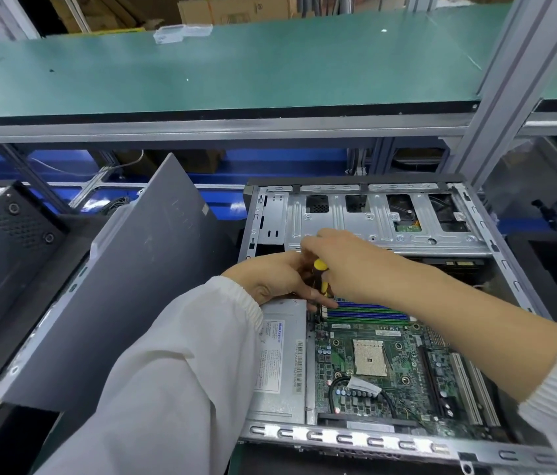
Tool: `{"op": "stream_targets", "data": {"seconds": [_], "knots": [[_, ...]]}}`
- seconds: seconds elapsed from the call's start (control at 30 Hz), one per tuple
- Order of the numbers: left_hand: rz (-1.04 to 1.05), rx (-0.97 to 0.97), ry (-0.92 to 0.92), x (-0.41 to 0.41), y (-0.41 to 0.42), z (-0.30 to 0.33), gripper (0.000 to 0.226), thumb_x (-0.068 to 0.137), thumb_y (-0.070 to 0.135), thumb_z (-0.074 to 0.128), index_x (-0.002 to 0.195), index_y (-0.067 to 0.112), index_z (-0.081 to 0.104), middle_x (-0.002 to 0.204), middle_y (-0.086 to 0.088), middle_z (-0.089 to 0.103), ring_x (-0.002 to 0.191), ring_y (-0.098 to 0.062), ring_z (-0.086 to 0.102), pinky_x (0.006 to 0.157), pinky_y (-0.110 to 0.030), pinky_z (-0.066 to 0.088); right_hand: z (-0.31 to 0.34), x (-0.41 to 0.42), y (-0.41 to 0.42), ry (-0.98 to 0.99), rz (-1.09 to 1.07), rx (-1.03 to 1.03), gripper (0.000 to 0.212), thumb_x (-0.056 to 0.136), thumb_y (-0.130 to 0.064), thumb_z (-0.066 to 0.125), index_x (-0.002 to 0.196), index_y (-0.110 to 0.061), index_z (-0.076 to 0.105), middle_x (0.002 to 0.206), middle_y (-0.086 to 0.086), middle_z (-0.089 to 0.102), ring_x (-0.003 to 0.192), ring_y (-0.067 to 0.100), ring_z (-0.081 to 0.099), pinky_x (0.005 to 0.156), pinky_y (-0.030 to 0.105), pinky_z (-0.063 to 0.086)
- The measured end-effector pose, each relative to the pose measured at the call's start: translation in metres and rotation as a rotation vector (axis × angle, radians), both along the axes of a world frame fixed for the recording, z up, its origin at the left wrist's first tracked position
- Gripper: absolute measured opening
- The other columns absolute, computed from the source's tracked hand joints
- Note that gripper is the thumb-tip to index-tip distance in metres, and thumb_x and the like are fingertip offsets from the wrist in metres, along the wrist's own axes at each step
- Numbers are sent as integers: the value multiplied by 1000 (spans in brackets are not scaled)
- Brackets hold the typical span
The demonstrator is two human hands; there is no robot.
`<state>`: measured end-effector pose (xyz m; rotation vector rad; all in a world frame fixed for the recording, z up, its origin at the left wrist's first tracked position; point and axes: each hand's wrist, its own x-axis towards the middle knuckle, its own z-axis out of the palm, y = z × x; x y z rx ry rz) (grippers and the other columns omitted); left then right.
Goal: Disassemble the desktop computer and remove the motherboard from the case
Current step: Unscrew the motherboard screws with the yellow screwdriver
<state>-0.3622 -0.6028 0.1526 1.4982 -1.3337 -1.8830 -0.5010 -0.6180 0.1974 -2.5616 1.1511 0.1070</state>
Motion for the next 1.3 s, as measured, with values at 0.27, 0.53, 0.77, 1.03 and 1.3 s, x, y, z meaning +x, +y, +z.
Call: {"op": "stream_targets", "data": {"seconds": [0.27,0.53,0.77,1.03,1.3], "knots": [[-23,-43,-21,0,0,-1,32,84,-20,54,96,10,59,77,6,73,89,-16,72,76,-29,58,-5,1,3,-5,-10,-98,24,89,-25,59,105,-12,47,93,7,48,86,26,54,65,30,35],[-23,-51,-20,0,1,0,29,85,-19,53,99,6,59,96,-7,68,102,-26,68,82,-34,56,-6,-1,2,9,-49,-170,24,91,-28,59,103,-14,45,83,5,43,83,28,55,57,30,32],[-29,-71,-25,0,2,1,31,84,-19,55,100,8,60,86,0,72,91,-19,72,81,-34,57,-1,1,3,-13,-74,-195,24,92,-36,55,100,-16,45,78,1,38,71,24,44,55,30,30],[-34,-86,-24,0,2,0,34,83,-20,55,96,11,59,83,2,72,97,-20,68,83,-35,56,-1,1,4,-43,-28,-110,25,87,-28,63,100,-16,46,90,1,42,80,21,45,61,29,32],[5,-125,-74,1,-1,-3,31,82,-21,56,91,9,62,77,0,72,74,-10,72,79,-32,58,-4,0,7,-13,77,-64,32,88,-13,58,118,-16,48,96,1,34,76,20,47,56,28,29]]}}
